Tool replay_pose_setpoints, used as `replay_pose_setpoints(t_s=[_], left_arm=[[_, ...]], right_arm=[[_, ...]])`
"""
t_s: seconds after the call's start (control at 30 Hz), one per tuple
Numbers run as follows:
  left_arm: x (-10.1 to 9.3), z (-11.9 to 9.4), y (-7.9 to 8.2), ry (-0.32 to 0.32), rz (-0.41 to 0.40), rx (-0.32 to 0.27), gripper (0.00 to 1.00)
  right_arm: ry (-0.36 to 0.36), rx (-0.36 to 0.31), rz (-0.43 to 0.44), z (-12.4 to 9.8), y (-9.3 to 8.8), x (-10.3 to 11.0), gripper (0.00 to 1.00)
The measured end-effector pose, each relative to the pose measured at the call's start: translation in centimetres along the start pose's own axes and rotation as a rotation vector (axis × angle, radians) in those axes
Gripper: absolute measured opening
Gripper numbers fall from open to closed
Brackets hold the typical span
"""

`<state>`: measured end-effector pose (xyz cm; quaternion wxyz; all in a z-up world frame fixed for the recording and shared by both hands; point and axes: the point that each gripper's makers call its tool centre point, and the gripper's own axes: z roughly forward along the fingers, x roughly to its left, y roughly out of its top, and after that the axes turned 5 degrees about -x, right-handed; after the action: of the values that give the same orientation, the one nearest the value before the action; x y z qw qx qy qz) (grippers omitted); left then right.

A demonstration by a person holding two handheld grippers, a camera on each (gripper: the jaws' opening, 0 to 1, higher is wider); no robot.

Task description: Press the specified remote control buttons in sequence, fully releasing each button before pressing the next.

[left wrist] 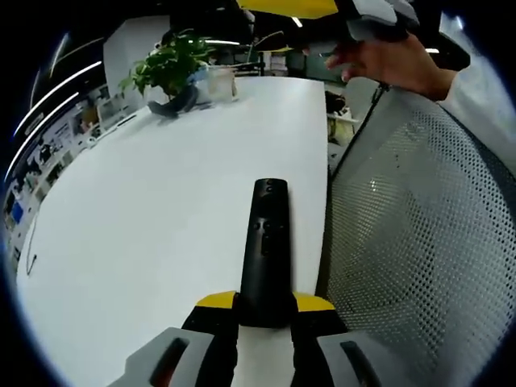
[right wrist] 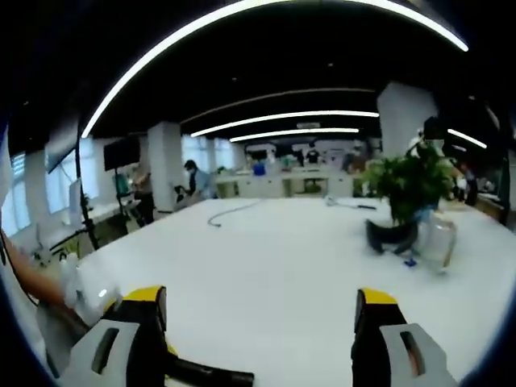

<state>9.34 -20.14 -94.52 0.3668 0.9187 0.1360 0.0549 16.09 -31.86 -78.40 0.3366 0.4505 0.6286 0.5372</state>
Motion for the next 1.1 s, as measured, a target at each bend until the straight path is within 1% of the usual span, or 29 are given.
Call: replay_pose_setpoints(t_s=[0.07, 0.1, 0.17, 0.2, 0.27, 0.4, 0.5, 0.63, 0.77, 0.9, 1.1], left_arm=[[0.2, 0.0, 0.0, -0.007, 0.02, 0.01, 0.23], [0.3, 0.0, 0.0, -0.015, 0.022, 0.018, 0.23], [0.7, 0.0, 0.1, -0.024, 0.03, 0.027, 0.23], [0.8, 0.0, 0.1, -0.025, 0.032, 0.029, 0.23], [1.0, 0.0, 0.3, -0.031, 0.029, 0.031, 0.23], [1.4, 0.1, 0.4, -0.041, 0.03, 0.045, 0.23], [2.3, 0.1, 0.6, -0.038, 0.045, 0.054, 0.23], [4.1, 0.1, 1.0, -0.024, 0.062, 0.068, 0.23], [6.3, 0.1, 1.3, -0.007, 0.092, 0.083, 0.23], [8.3, 0.0, 1.6, 0.021, 0.098, 0.089, 0.23], [10.8, 0.1, 1.8, 0.045, 0.094, 0.097, 0.23]], right_arm=[[0.002, -0.009, -0.023, 0.0, 0.2, 0.1, 0.99], [0.003, -0.009, -0.021, -0.1, 0.2, 0.1, 0.99], [0.022, -0.02, -0.026, 0.0, 0.4, 0.6, 0.99], [0.024, -0.017, -0.049, 0.0, 0.3, 0.7, 0.99], [0.026, -0.002, -0.061, 0.2, 0.0, 0.8, 0.99], [0.025, 0.007, -0.069, 0.2, -0.1, 0.7, 0.99], [0.032, 0.022, -0.049, 0.3, -0.4, 0.6, 0.99], [0.032, 0.014, -0.048, 0.3, -0.3, 0.7, 0.99], [0.035, 0.027, -0.048, 0.4, -0.5, 0.8, 0.99], [0.032, 0.039, -0.055, 0.4, -0.7, 0.6, 0.96], [0.018, 0.04, -0.051, 0.4, -0.8, 0.3, 0.97]])
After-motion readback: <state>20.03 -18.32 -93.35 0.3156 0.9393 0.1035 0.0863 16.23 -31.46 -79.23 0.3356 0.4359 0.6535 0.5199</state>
